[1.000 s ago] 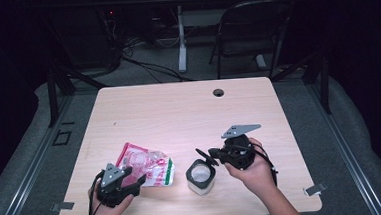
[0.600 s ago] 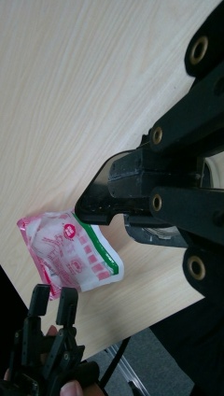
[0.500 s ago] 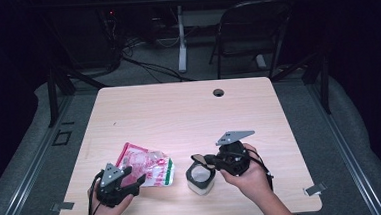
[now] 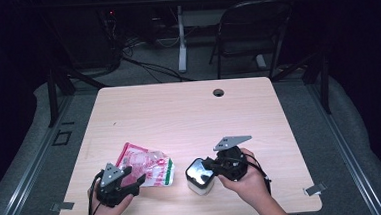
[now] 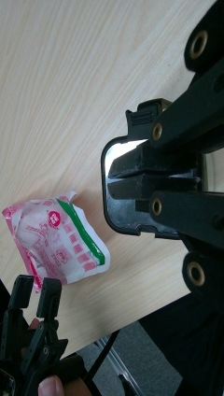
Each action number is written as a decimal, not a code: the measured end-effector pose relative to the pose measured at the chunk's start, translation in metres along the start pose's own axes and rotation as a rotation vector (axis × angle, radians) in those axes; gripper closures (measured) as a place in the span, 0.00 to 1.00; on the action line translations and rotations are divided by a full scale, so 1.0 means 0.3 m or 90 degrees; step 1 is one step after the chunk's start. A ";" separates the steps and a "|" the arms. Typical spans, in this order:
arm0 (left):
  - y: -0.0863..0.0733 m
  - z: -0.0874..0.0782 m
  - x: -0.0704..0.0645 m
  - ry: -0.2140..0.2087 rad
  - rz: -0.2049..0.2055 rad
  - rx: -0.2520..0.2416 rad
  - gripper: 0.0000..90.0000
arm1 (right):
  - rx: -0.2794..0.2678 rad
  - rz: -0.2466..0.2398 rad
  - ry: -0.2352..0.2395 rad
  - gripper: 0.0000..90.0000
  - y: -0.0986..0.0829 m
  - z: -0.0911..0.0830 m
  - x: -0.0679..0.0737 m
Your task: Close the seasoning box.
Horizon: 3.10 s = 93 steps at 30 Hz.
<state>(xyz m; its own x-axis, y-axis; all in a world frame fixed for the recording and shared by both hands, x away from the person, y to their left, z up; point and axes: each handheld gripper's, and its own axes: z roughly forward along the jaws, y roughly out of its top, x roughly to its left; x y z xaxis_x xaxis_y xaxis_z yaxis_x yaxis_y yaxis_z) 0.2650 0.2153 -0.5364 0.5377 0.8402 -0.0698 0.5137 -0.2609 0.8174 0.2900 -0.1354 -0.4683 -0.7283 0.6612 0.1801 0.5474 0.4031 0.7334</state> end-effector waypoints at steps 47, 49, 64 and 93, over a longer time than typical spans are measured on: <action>-0.002 -0.006 0.016 0.012 -0.009 -0.005 0.44 | -0.042 0.064 -0.081 0.48 -0.216 -0.095 -0.150; -0.003 -0.006 0.016 0.011 -0.010 -0.004 0.44 | -0.040 0.071 -0.084 0.47 -0.229 -0.092 -0.155; -0.005 -0.002 0.020 0.012 -0.011 -0.005 0.44 | -0.028 0.095 -0.130 0.43 -0.320 -0.078 -0.214; -0.010 0.012 0.039 0.013 -0.019 0.001 0.44 | -0.027 0.088 -0.151 0.43 -0.378 0.019 -0.203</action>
<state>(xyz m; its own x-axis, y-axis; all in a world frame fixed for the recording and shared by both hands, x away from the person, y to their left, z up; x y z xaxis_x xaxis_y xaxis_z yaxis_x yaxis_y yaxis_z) 0.2721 0.2242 -0.5417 0.5085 0.8571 -0.0821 0.5304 -0.2367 0.8141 0.2747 -0.2179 -0.5660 -0.5279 0.8399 0.1261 0.6143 0.2750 0.7396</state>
